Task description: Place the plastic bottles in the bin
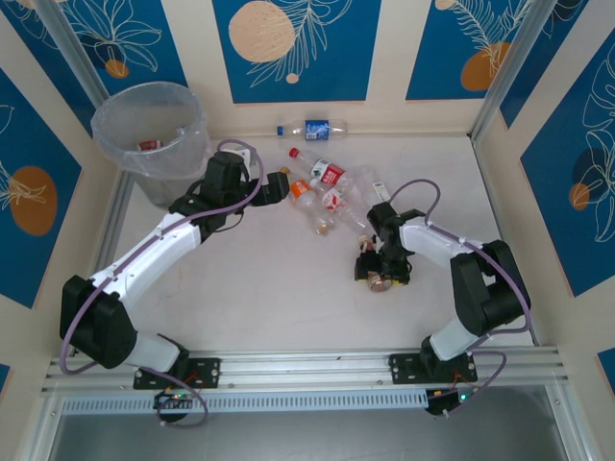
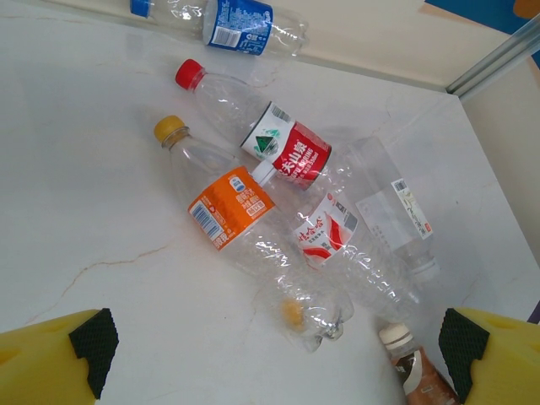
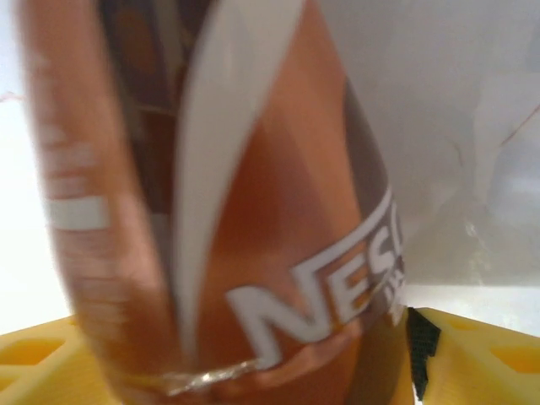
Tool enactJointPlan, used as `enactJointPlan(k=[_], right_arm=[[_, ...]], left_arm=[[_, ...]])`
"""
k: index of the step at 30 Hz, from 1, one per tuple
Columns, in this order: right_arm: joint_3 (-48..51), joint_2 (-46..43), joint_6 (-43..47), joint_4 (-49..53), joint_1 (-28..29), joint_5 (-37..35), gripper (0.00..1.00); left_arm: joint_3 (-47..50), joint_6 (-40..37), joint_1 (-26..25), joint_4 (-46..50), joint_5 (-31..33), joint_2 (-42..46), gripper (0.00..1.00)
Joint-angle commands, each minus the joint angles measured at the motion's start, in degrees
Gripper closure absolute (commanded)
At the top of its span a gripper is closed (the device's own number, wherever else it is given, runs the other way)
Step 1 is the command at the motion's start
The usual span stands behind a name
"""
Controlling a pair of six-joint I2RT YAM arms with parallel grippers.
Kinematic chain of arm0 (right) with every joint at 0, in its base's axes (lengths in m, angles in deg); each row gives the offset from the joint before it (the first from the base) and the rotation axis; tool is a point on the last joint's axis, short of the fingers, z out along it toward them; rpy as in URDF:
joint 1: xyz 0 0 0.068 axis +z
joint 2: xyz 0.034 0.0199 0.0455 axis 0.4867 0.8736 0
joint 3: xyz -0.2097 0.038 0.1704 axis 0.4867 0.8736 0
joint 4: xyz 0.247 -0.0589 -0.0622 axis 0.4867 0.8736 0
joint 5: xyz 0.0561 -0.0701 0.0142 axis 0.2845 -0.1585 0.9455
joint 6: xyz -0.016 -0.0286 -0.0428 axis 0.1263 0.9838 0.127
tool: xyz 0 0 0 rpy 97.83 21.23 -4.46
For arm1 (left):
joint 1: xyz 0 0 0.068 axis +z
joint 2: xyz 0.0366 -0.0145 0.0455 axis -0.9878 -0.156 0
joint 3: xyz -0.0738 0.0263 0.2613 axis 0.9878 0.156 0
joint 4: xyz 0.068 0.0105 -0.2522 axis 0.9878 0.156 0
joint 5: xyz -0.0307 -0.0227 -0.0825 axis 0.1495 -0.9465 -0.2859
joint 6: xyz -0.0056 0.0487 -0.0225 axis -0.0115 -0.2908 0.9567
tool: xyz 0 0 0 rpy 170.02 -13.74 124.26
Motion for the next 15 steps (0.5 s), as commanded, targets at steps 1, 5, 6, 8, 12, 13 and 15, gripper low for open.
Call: enactJointPlan(k=[1, 5, 6, 8, 12, 13, 15], right_arm=[[1.44, 0.15, -2.86, 0.56, 0.73, -3.10, 0.22], [2.04, -0.84, -2.15, -0.95, 1.68, -4.16, 0.34], [2.19, -1.28, -1.96, -1.79, 1.99, -4.24, 0.37], [2.27, -2.25, -1.24, -2.87, 2.45, -4.29, 0.42], [2.26, -5.61, 0.54, -4.37, 4.14, -4.87, 0.45], [2.32, -6.93, 1.06, -5.20, 4.79, -5.02, 0.45], [2.52, -9.77, 2.04, -7.18, 6.08, -4.31, 0.46]], left_arm=[[-0.59, -0.20, -0.51, 0.07, 0.80, 0.22, 0.01], [-0.95, -0.23, -0.45, 0.26, 0.64, -0.25, 0.01], [-1.12, -0.21, -0.55, 0.26, 0.46, -0.39, 0.01], [-1.46, -0.03, -0.49, 0.24, -0.10, -0.79, 0.01], [-1.58, 0.66, -0.53, -0.85, -2.51, -1.44, 0.01], [-1.56, 0.71, -0.52, -1.40, -3.63, -1.67, 0.01], [-1.39, 0.74, -0.49, -2.72, -6.07, -2.13, 0.01]])
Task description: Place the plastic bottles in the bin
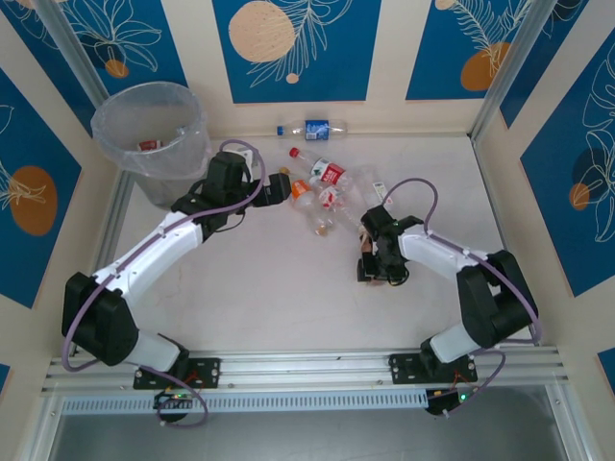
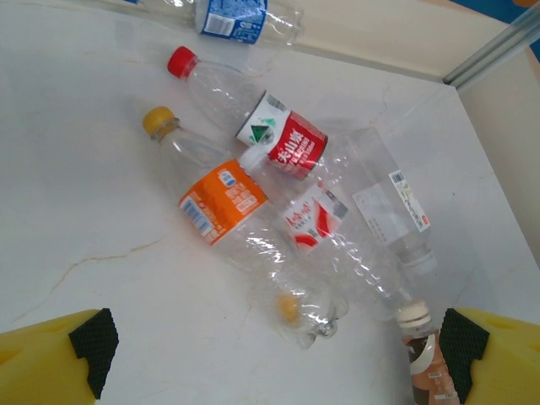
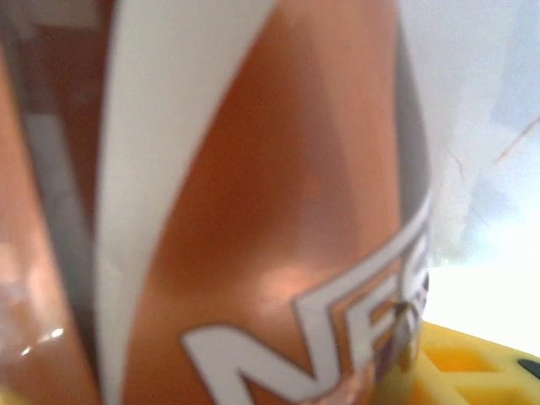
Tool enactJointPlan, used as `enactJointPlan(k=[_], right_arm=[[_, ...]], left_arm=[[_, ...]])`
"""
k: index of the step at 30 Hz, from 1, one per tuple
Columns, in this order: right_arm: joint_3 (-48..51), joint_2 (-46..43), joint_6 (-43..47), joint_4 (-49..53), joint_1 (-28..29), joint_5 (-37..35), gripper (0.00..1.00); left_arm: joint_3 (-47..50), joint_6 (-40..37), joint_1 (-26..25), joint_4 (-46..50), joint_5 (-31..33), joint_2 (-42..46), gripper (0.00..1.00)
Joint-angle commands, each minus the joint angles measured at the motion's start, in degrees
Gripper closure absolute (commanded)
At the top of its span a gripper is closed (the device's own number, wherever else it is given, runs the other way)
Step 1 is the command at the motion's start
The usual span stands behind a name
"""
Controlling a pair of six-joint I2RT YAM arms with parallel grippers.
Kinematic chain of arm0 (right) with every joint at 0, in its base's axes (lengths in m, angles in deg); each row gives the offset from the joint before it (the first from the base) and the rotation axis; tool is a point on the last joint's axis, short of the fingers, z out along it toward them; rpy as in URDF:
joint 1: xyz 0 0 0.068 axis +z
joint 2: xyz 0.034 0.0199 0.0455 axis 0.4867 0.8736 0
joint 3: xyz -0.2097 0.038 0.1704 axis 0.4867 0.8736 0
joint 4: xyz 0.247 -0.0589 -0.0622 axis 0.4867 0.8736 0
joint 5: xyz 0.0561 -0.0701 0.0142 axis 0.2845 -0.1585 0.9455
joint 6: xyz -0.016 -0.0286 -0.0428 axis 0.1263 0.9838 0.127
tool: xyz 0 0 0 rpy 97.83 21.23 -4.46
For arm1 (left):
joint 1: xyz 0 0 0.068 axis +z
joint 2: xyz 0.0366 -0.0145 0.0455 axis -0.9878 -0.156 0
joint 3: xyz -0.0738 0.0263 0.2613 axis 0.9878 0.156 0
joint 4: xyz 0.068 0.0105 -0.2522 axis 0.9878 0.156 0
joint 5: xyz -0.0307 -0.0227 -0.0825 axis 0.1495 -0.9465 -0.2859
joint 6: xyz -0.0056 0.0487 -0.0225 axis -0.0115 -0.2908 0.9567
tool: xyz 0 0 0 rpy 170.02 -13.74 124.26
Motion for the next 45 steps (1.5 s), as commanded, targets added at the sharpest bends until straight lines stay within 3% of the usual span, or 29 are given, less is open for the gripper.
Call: enactJointPlan(k=[1, 12, 20, 34, 37, 40, 45], right_arm=[[0.65, -5.52, 2.38, -4.35, 2.03, 0.59, 0.46], [4.84, -18.58, 4.58, -20.02, 4.26, 10.61, 0.46], [5.61, -18.91, 4.28, -26.26, 5.84, 15.65, 0.46], [3.73, -14.58, 5.34, -29.92, 9.74, 16.24, 0.45], [3.63, -14.16, 5.51, -30.57, 10.43, 16.30, 0.45], [3.72, -14.24, 5.31, -31.28, 10.85, 16.09, 0.45], [4.16, -14.99, 5.03, -32.48, 11.25, 16.30, 0.45]], left_arm=[[-1.25, 0.81, -0.54, -3.05, -5.24, -1.21, 0.01], [0.92, 3.17, -1.57, -12.53, -21.59, -3.81, 0.01], [-0.52, 3.08, -4.81, -13.81, -25.27, -6.94, 0.01], [-3.91, 3.69, -6.90, -15.91, -28.48, -11.01, 0.06], [-3.44, 4.13, -6.90, -17.11, -28.50, -10.77, 0.10], [-3.25, 4.48, -6.97, -17.92, -28.14, -10.56, 0.24], [-3.15, 4.74, -6.90, -18.27, -27.87, -10.64, 0.35]])
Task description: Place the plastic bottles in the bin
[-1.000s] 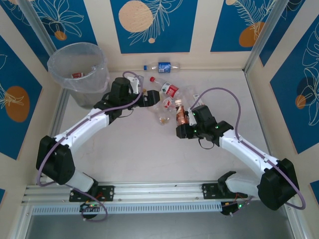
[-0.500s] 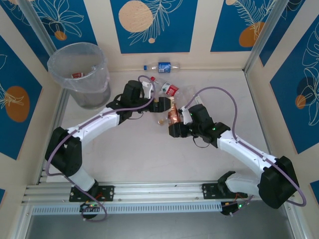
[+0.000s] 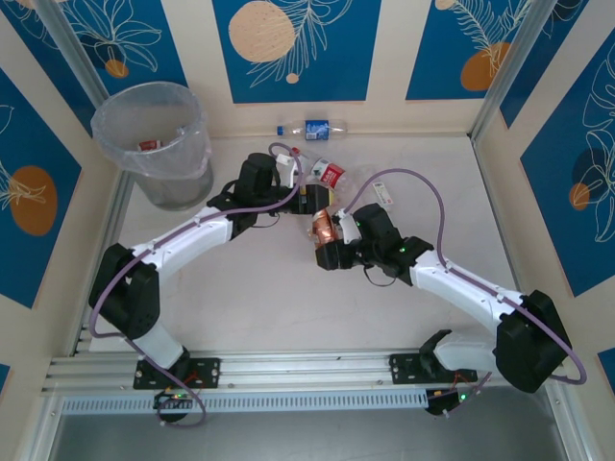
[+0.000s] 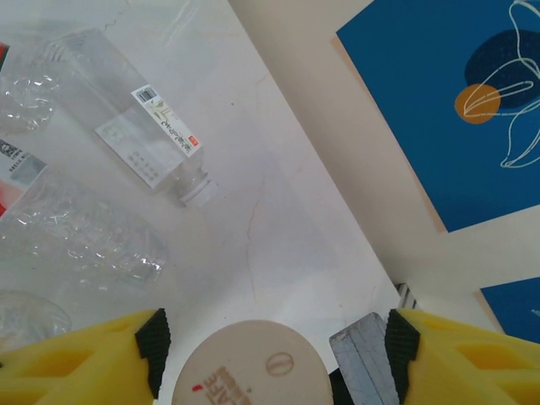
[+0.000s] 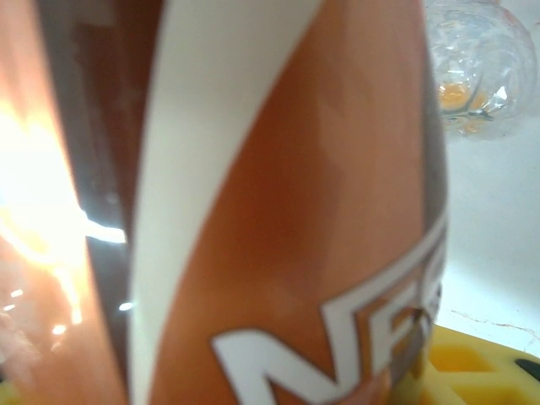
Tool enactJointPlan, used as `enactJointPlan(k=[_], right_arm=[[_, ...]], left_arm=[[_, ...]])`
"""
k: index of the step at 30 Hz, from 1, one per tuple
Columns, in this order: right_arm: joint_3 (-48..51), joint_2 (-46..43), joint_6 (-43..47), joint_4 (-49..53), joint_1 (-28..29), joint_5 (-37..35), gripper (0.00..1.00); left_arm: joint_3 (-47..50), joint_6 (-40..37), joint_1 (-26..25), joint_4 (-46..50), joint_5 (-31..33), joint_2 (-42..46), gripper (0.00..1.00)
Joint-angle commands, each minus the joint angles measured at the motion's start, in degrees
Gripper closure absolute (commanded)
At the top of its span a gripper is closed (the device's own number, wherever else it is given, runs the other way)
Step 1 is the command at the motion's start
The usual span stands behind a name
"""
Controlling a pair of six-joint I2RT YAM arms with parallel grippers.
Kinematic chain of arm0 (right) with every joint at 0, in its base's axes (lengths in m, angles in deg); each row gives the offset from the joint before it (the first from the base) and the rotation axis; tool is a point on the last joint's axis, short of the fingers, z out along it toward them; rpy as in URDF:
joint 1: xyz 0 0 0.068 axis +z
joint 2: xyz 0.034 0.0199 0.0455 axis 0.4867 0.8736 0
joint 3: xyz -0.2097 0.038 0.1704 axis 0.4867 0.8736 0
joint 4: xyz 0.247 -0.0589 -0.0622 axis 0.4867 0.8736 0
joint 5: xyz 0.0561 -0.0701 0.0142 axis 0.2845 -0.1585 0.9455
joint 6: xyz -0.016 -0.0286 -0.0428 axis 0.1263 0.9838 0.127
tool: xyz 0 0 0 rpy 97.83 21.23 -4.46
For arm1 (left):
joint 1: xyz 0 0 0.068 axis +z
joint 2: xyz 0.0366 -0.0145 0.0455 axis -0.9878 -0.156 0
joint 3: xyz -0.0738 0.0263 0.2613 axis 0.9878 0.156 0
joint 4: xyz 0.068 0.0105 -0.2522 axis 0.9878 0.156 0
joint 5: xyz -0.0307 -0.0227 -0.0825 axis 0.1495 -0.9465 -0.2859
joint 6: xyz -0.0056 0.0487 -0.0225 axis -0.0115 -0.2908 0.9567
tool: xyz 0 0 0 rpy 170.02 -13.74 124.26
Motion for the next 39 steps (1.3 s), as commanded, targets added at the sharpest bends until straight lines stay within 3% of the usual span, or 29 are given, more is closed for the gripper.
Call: enactJointPlan(k=[1, 8, 13, 22, 32, 39], right_arm=[[-0.82, -0.87, 0.70, -2.23, 0.60, 1.58, 0.45], [-0.66, -1.24, 0.44, -2.42, 0.78, 1.57, 0.43], [-0.58, -1.71, -0.08, -2.81, 0.71, 0.68, 0.35], [2.46, -8.45, -1.57, -5.56, -1.43, -5.71, 0.01], [7.06, -15.85, -4.25, -7.79, -5.55, -17.03, 0.01], [8.13, -14.68, -9.04, -7.15, -8.60, -16.99, 0.01]], left_arm=[[-0.87, 0.24, -0.61, -2.00, -0.92, -0.10, 0.38], [0.47, 0.14, -0.56, -3.40, 0.46, 1.11, 0.58], [0.33, -0.22, -0.52, -3.55, 0.34, 1.92, 0.65], [-3.75, -4.08, 1.62, 3.75, 4.19, 3.58, 0.65], [-10.09, -8.88, 6.89, 15.09, 11.02, 5.77, 0.64], [-15.56, -9.97, 12.48, 19.99, 14.30, 6.42, 0.61]])
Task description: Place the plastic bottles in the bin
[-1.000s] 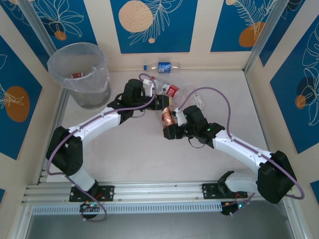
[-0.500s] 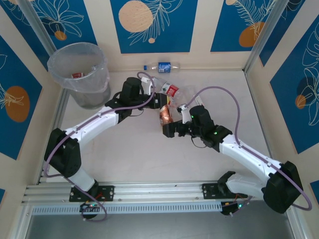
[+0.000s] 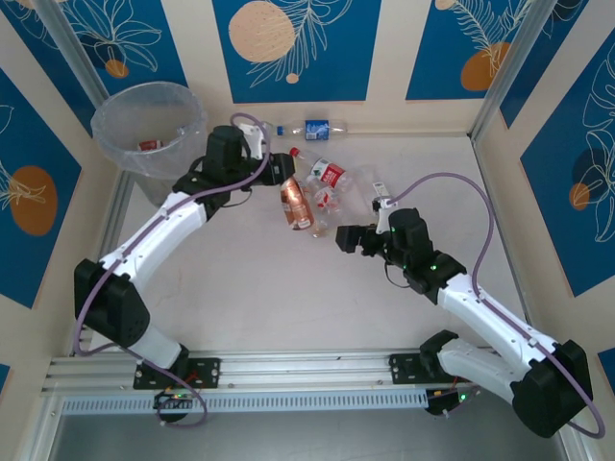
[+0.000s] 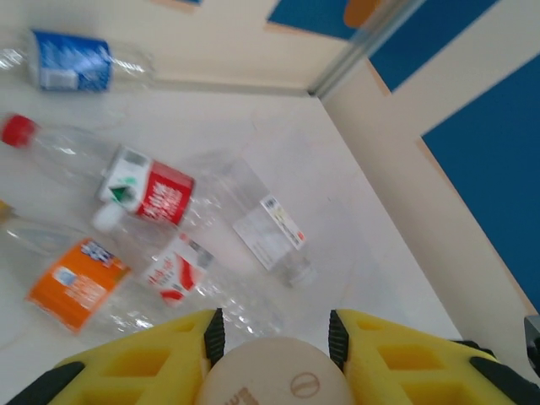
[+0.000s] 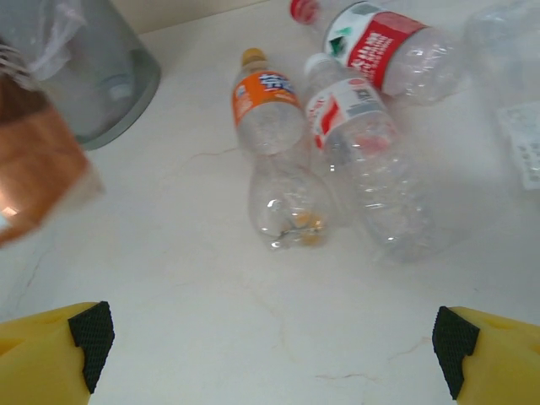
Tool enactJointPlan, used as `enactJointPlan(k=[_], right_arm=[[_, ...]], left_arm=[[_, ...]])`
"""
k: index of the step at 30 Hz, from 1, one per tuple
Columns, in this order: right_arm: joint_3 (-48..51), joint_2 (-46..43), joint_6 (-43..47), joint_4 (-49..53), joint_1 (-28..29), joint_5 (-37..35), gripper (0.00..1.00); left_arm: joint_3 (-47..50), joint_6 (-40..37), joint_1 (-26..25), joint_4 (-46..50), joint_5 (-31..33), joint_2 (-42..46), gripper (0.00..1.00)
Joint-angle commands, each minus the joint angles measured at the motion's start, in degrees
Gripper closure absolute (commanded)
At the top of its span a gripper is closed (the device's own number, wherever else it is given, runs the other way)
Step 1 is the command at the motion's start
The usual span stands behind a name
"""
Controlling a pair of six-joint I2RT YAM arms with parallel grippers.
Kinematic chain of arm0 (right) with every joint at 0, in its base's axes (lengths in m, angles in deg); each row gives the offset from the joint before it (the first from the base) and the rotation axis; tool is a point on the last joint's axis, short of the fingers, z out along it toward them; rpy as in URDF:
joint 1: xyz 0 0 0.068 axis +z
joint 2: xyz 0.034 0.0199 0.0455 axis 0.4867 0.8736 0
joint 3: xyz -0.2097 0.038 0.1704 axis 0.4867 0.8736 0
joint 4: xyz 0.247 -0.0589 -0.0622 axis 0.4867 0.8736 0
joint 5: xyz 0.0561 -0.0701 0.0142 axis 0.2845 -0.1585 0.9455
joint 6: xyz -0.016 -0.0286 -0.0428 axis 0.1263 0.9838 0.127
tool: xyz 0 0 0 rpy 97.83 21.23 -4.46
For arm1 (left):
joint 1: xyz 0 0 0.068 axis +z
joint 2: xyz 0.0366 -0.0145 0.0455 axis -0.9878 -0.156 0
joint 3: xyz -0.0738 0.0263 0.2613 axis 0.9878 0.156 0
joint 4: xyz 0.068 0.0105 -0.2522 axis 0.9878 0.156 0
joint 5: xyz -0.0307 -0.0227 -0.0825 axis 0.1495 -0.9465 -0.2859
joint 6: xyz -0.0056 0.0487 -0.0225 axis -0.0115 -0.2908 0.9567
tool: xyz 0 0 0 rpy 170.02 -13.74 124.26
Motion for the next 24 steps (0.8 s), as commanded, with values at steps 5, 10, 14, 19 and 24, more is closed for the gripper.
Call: enactJointPlan(k=[5, 10, 14, 19, 24], right_arm=[[-0.24, 1.69, -4.94, 0.23, -1.26, -1.22, 0.00], [-0.65, 2.50, -6.20, 0.81, -1.68, -1.13, 0.00], [-0.58, 2.83, -6.41, 0.79, -1.96, -0.73, 0.00], [-1.01, 3.77, -7.24, 0.14, -2.86, -1.91, 0.00], [-3.72, 7.63, -8.10, 0.08, -4.98, -1.13, 0.00]], left_arm=[[-11.49, 0.10, 8.10, 6.76, -3.03, 0.10, 0.61], [-21.24, -4.12, 12.06, 14.11, 1.20, -1.17, 0.59], [-26.95, -5.47, 16.23, 16.14, 0.82, -2.98, 0.58], [-32.53, -8.34, 20.05, 18.00, 5.98, -4.65, 0.58], [-35.40, -9.71, 24.38, 16.33, 13.48, -5.24, 0.58]])
